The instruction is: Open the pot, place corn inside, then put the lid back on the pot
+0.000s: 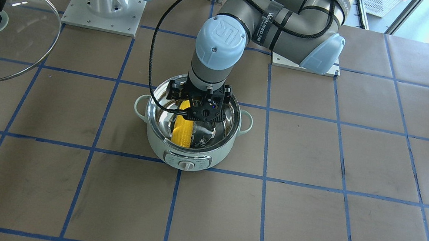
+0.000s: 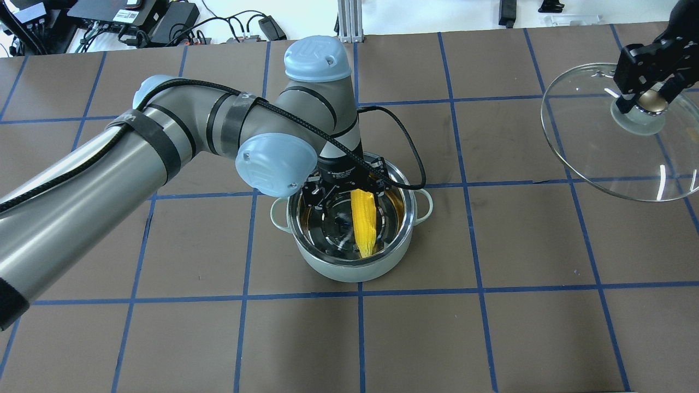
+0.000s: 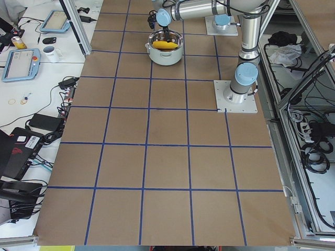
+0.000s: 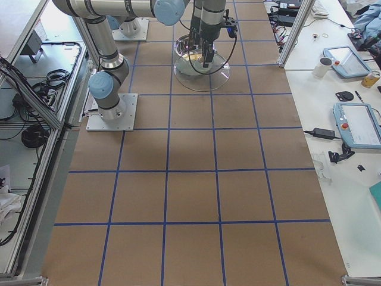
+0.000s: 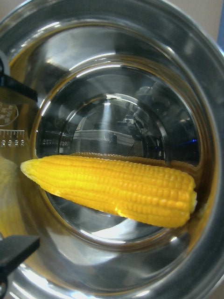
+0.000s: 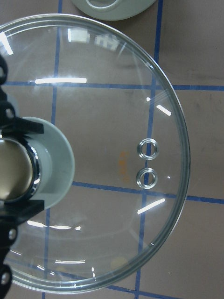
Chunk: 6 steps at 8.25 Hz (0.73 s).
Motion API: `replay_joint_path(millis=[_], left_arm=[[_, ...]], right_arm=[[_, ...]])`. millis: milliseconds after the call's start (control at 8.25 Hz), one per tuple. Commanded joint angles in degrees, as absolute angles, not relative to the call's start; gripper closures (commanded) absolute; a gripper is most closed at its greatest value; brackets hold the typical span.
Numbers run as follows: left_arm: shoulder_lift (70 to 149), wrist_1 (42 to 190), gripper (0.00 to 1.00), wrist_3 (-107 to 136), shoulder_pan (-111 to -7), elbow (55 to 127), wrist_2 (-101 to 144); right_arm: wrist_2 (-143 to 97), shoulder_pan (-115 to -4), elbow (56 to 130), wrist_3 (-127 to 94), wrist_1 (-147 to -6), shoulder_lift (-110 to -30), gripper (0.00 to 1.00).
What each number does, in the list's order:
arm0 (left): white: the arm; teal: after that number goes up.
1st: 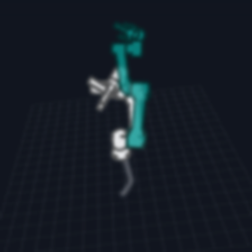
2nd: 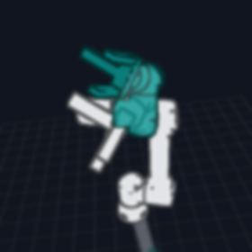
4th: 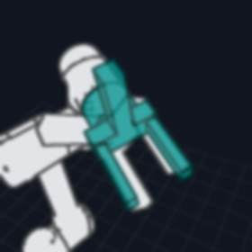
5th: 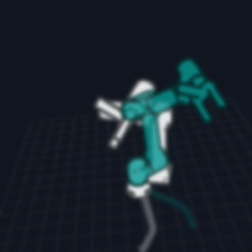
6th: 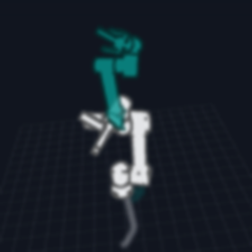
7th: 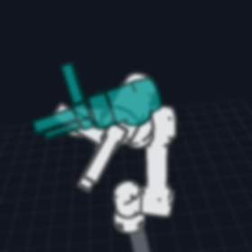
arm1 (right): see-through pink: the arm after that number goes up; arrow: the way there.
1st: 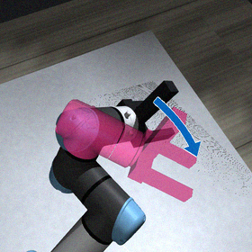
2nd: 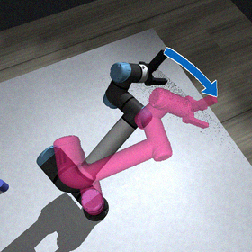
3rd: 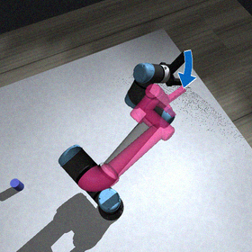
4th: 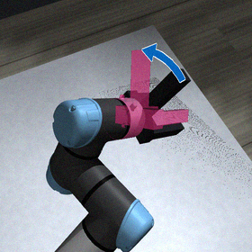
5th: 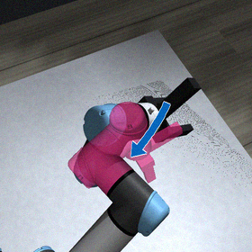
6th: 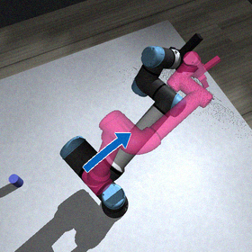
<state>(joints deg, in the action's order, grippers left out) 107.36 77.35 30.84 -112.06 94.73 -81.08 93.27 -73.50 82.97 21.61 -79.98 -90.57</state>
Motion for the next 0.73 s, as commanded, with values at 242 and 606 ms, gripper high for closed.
replay_joint_path(millis=[242, 606], left_arm=[[101.08, 84.97, 0.0, 17.81, -109.0, 88.36, -85.59], [100.9, 92.63, 0.0, 6.26, -97.16, 79.83, -92.81]], right_arm=[[93.25, -81.97, 82.97, 10.67, -80.42, -90.27, 1.0], [93.43, -93.21, 82.97, -1.1, -82.96, -87.2, 1.0]])
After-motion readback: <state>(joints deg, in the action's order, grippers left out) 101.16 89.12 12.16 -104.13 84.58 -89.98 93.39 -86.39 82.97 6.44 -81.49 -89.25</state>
